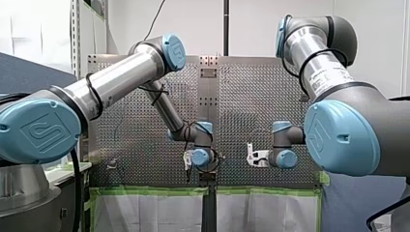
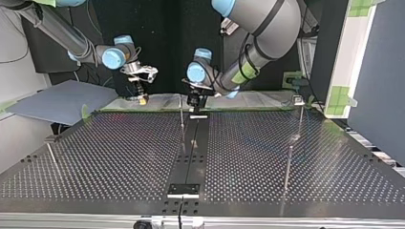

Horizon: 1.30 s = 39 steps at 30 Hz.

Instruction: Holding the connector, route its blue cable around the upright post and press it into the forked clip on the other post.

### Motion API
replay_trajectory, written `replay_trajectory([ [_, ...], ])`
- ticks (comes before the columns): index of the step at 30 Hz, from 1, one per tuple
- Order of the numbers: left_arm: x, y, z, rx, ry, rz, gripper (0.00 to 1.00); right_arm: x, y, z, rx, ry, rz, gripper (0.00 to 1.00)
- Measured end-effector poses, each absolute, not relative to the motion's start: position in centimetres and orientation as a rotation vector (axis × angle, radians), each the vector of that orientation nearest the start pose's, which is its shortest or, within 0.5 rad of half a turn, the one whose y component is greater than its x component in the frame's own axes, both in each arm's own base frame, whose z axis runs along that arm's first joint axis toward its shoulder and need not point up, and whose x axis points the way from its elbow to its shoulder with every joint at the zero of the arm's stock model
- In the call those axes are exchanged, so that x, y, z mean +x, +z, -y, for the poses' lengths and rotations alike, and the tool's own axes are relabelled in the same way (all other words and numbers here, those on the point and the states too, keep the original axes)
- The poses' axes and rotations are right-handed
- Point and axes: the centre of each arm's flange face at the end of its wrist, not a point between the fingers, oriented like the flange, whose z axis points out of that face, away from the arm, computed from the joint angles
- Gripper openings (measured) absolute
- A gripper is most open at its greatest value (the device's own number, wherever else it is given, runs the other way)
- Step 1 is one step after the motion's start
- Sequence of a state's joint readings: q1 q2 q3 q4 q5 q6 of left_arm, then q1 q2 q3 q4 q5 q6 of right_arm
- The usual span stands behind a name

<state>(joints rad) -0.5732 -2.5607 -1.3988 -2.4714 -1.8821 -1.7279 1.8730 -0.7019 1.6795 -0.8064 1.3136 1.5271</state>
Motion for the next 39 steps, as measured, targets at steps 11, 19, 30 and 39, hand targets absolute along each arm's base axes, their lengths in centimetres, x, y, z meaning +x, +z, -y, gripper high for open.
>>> replay_trajectory([
  [11, 54.4, 0.1, 46.4, 0.125, -0.271, -1.714, 0.0, 33.2, 0.0, 55.4, 1.743, 1.481, 0.981, 0.0],
  [19, 54.3, 0.0, 46.3, 0.13, -0.266, -1.723, 0.0, 33.2, 0.0, 55.4, 1.746, 1.477, 0.98, 0.0],
  [30, 53.9, -0.3, 45.9, 0.147, -0.231, -1.766, 1.0, 33.5, -0.1, 55.1, 1.758, 1.473, 0.973, 0.0],
  [39, 52.7, -1.0, 45.7, 0.226, -0.19, -1.836, 1.0, 33.6, -0.1, 54.9, 1.766, 1.471, 0.971, 0.0],
])
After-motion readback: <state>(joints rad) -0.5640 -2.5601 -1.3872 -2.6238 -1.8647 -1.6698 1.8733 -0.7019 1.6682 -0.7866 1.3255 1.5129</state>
